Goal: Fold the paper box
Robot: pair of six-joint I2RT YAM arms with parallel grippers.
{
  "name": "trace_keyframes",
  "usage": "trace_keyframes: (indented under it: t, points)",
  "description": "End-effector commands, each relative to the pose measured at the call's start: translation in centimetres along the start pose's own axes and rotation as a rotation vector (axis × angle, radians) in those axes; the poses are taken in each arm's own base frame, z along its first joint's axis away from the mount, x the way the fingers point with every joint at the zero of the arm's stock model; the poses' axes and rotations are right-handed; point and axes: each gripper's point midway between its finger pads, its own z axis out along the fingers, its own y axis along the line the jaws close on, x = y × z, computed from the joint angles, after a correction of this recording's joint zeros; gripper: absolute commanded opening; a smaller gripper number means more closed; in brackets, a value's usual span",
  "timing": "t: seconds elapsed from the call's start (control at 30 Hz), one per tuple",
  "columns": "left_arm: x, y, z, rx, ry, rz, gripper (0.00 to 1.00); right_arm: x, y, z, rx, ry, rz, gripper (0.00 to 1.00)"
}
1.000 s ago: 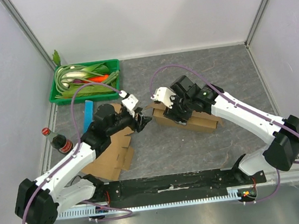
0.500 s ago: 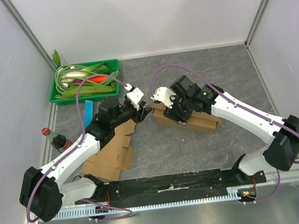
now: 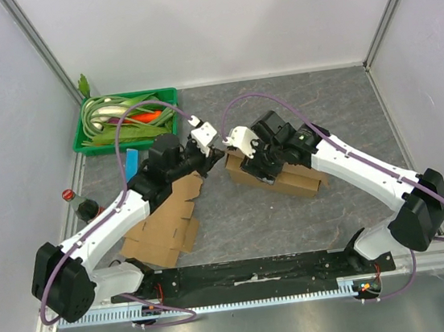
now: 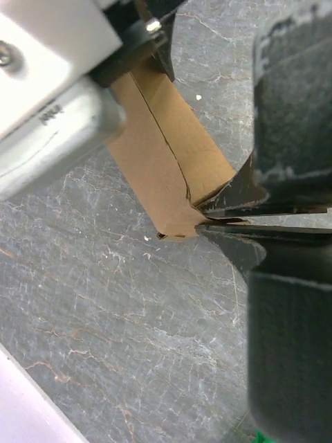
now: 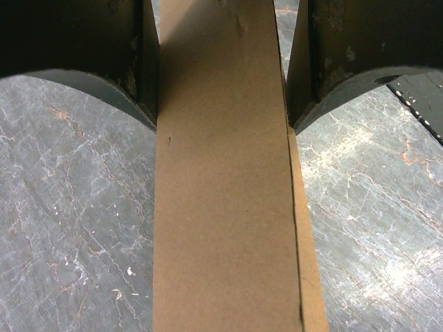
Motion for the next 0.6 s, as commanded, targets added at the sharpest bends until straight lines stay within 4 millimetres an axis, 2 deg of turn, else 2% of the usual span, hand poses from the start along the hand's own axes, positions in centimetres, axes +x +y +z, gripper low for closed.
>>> trace_keyframes:
  t: [0.0, 0.03, 0.07, 0.33, 0.57]
  points:
    - [-3.4, 0.6, -0.4, -0.022, -0.036, -0.068, 0.08, 1.1, 0.4, 0.6, -0.016, 0.050, 0.026, 0.59]
    - [-3.2, 0.4, -0.6, -0.024, -0.018, -0.109, 0.03, 1.1, 0.4, 0.6, -0.013, 0.048, 0.029, 0.59]
    - [-3.3, 0.5, -0.6, -0.032, -0.014, -0.130, 0.02, 1.1, 0.4, 0.5, -0.015, 0.048, 0.027, 0.59]
    - [-4.4, -1.1, -0.8, 0.000, 0.074, -0.441, 0.02, 0.9, -0.2, 0.7, 0.023, 0.045, 0.034, 0.59]
    - [-5.0, -2.7, 0.4, 0.063, 0.131, -0.661, 0.02, 0.5, 0.1, 1.3, 0.033, 0.025, 0.032, 0.61]
